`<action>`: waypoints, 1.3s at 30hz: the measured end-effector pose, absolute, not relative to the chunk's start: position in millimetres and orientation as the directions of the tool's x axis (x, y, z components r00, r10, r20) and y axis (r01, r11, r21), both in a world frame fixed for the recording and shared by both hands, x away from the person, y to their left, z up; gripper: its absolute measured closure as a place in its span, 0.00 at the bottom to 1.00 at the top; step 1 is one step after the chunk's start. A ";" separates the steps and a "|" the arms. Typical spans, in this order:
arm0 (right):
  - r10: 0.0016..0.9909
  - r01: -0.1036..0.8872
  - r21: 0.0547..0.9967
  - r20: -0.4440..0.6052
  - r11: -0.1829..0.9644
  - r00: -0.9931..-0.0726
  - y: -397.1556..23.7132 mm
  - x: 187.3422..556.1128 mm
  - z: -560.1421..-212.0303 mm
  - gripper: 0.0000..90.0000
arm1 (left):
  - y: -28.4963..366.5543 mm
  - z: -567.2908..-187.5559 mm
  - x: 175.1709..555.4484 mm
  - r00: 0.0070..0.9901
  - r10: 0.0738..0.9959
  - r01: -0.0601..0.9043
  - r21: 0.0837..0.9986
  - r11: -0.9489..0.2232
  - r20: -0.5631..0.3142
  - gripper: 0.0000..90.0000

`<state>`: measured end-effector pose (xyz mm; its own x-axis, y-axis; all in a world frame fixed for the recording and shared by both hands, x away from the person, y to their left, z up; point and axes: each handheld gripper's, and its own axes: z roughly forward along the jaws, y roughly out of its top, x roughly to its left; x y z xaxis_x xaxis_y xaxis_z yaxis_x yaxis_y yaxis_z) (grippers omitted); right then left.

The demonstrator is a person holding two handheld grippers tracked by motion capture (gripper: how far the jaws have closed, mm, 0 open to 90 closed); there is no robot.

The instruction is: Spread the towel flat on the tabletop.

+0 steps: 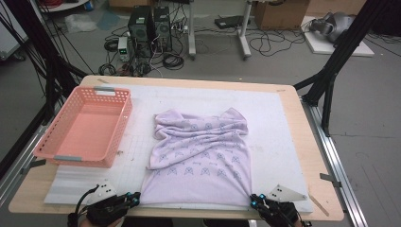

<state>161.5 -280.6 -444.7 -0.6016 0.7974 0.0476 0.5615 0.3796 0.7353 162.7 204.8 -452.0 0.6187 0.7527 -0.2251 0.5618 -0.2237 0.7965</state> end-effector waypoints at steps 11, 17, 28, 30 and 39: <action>0.765 0.573 0.712 0.078 0.407 -0.640 -291.0 120.2 -446.6 0.95 | 209.5 -452.6 126.9 0.681 0.693 0.564 0.773 -0.291 -0.236 0.98; 0.750 0.591 0.691 0.106 0.417 -0.653 -297.4 92.4 -449.4 0.95 | 206.8 -454.3 102.2 0.713 0.660 0.558 0.760 -0.333 -0.234 0.97; 0.832 0.553 0.774 0.063 0.309 -0.552 -295.9 118.2 -438.3 0.71 | 204.7 -446.8 155.3 0.585 0.763 0.545 0.830 -0.119 -0.275 0.51; 0.842 0.554 0.774 0.052 0.306 -0.538 -292.0 130.7 -438.9 0.71 | 198.7 -447.9 167.9 0.573 0.769 0.552 0.827 -0.108 -0.282 0.52; 0.862 0.588 0.747 0.039 0.312 -0.506 -281.9 158.1 -448.3 0.68 | 169.7 -461.7 173.9 0.626 0.765 0.486 0.843 -0.231 -0.151 0.54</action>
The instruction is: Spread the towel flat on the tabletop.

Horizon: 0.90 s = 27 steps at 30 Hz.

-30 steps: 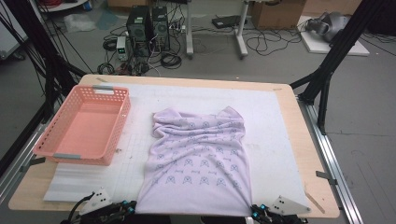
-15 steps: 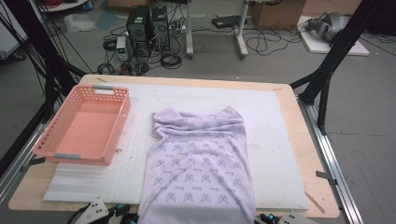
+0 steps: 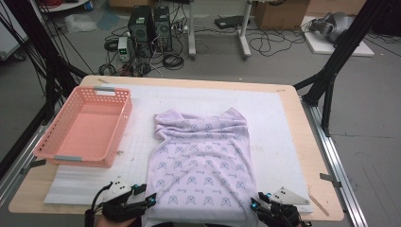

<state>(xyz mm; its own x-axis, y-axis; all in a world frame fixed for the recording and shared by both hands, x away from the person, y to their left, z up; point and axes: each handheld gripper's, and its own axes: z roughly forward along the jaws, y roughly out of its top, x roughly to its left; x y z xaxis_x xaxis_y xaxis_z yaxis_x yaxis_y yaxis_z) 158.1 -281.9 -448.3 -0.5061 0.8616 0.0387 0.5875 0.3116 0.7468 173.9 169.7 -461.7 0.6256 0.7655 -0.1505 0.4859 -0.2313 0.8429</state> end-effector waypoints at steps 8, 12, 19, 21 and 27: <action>0.838 0.586 0.742 0.062 0.325 -0.543 -279.9 154.3 -447.7 0.96 | 176.1 -460.3 167.1 0.631 0.766 0.482 0.836 -0.261 -0.125 0.97; 0.827 0.592 0.737 0.079 0.327 -0.556 -284.2 150.0 -446.4 0.97 | 186.3 -458.3 162.4 0.625 0.764 0.509 0.826 -0.243 -0.160 0.97; 0.818 0.601 0.729 0.101 0.326 -0.567 -295.2 131.6 -443.9 0.97 | 199.0 -451.2 151.0 0.634 0.746 0.536 0.811 -0.233 -0.204 0.97; 0.808 0.598 0.728 0.104 0.336 -0.580 -296.2 125.3 -442.7 0.97 | 200.4 -449.7 144.6 0.644 0.736 0.539 0.806 -0.244 -0.208 0.97; 0.782 0.597 0.719 0.122 0.355 -0.611 -296.3 101.1 -437.5 0.96 | 207.5 -445.0 119.5 0.661 0.724 0.541 0.794 -0.277 -0.197 0.97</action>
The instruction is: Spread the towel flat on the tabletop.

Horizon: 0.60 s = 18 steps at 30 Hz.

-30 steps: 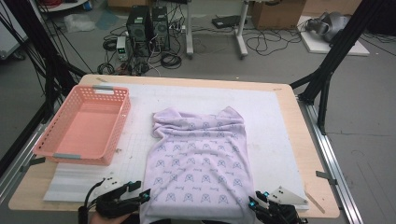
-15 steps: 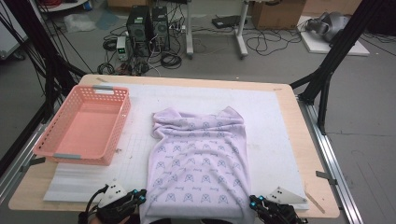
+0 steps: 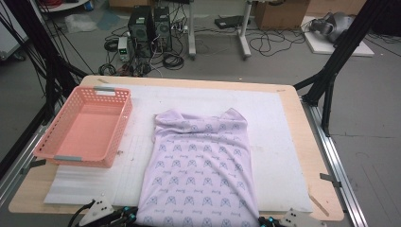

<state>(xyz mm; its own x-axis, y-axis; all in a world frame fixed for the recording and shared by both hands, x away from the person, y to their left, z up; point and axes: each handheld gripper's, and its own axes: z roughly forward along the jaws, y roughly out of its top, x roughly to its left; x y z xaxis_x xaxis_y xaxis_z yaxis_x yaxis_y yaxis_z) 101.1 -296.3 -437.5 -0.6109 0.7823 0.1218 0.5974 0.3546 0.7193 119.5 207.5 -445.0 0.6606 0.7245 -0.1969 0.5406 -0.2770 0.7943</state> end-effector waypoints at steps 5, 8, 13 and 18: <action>0.764 0.607 0.699 0.134 0.379 -0.631 -294.7 86.7 -440.3 0.93 | 209.3 -447.2 104.8 0.648 0.738 0.559 0.776 -0.292 -0.190 0.92; 0.784 0.591 0.730 0.124 0.344 -0.609 -293.6 88.2 -438.0 0.81 | 212.4 -447.7 114.4 0.608 0.760 0.572 0.790 -0.222 -0.227 0.61; 0.806 0.552 0.774 0.092 0.312 -0.585 -285.7 112.2 -433.1 0.77 | 207.3 -445.2 142.2 0.582 0.777 0.550 0.820 -0.159 -0.240 0.54; 0.853 0.560 0.775 0.053 0.293 -0.520 -274.6 150.2 -437.3 0.73 | 193.1 -450.0 176.6 0.557 0.794 0.564 0.813 -0.146 -0.244 0.54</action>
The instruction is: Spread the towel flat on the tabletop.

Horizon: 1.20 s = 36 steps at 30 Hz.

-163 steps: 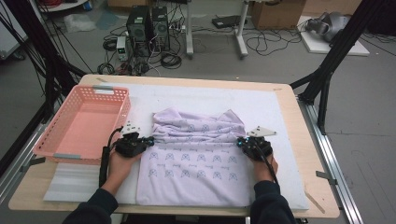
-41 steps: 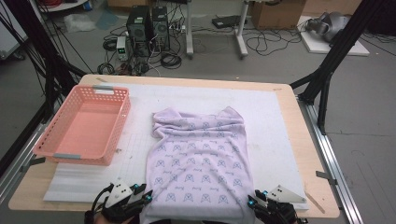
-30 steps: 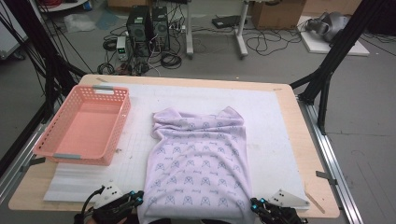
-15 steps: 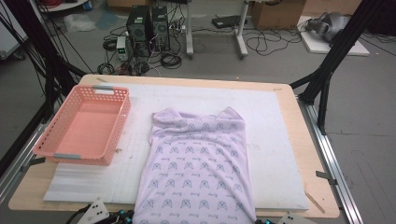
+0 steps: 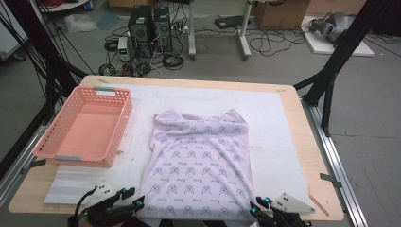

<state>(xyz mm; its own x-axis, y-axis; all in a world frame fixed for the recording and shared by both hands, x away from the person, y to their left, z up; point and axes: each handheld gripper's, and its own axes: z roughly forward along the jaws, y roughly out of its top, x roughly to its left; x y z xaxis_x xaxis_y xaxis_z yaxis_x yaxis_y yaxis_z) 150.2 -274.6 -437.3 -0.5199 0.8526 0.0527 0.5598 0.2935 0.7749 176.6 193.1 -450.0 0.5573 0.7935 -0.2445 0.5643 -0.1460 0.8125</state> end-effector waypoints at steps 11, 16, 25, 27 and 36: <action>0.864 0.603 0.749 0.081 0.275 -0.496 -274.2 179.1 -448.9 0.95 | 185.7 -459.5 184.9 0.559 0.816 0.524 0.827 -0.207 -0.150 0.95; 0.852 0.603 0.735 0.068 0.309 -0.519 -273.4 173.5 -445.8 0.96 | 191.0 -456.1 179.0 0.556 0.811 0.558 0.806 -0.200 -0.184 0.97; 0.821 0.589 0.735 0.077 0.337 -0.566 -283.1 145.8 -439.9 0.97 | 204.3 -445.8 157.5 0.588 0.782 0.559 0.802 -0.210 -0.206 0.97; 0.812 0.581 0.737 0.077 0.344 -0.578 -284.6 138.9 -438.1 0.97 | 205.6 -444.5 150.8 0.601 0.772 0.557 0.801 -0.222 -0.204 0.97; 0.785 0.600 0.710 0.109 0.368 -0.610 -286.2 107.3 -436.8 0.97 | 209.3 -443.5 115.4 0.669 0.719 0.555 0.770 -0.316 -0.187 0.97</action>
